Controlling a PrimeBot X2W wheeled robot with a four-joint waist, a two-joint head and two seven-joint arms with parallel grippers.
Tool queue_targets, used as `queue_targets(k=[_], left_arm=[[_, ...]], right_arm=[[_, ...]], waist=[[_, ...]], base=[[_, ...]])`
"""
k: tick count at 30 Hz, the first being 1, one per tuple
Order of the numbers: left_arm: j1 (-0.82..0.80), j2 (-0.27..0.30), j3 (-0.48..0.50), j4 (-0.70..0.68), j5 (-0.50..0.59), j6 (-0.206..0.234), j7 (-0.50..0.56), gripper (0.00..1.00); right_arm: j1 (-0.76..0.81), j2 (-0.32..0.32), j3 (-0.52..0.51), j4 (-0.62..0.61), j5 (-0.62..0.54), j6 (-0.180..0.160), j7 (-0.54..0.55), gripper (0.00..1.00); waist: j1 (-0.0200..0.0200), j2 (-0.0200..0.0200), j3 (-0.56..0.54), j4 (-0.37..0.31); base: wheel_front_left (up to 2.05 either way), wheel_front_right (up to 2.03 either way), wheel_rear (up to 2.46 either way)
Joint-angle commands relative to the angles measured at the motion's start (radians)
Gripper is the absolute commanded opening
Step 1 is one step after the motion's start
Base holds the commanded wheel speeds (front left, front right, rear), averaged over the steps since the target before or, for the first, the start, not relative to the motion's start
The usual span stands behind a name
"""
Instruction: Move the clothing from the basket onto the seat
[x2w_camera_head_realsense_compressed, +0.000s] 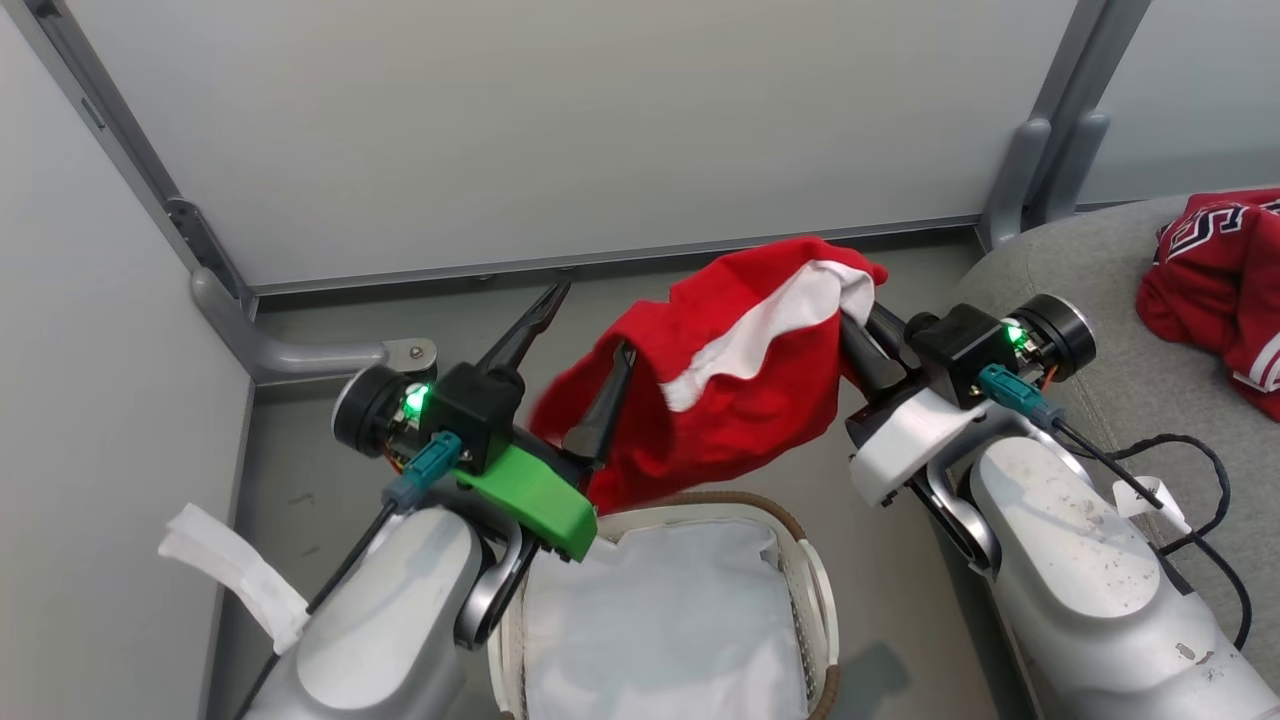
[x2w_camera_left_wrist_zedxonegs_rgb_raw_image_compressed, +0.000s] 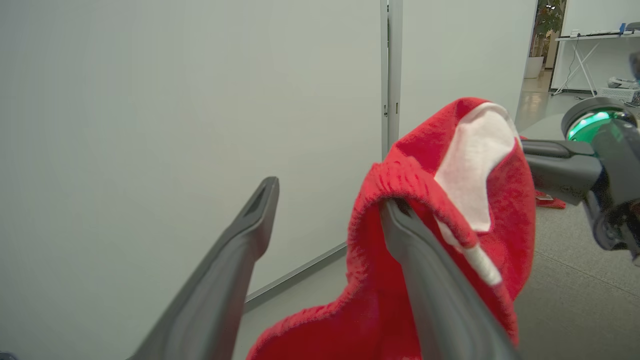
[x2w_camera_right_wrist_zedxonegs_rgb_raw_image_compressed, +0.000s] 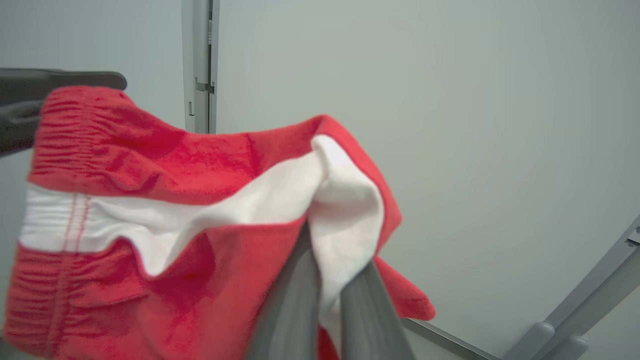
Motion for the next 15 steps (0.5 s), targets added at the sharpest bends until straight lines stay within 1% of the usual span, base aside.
queue_targets(k=[1,8,15], left_arm=[[0.036,-0.013,0.021,0.004,0.011,-0.004,0.001,1.0],[0.152,-0.075,0.089,0.037,0.039,-0.029,0.001,1.0],[0.229,-0.109,0.13,0.054,0.069,-0.046,0.001,1.0]], right_arm=[[0.007,-0.003,-0.011,-0.011,-0.011,-0.001,-0.001,0.0],[0.017,-0.007,-0.053,-0.043,-0.024,-0.001,-0.001,0.0],[0.022,-0.011,-0.12,-0.062,-0.043,-0.001,-0.001,0.0]], waist=[[0.0,0.0,0.003,-0.002],[0.0,0.0,0.015,-0.009],[0.0,0.0,0.026,-0.019]], base=[[0.0,0.0,0.0],[0.0,0.0,0.0],[0.0,0.0,0.0]])
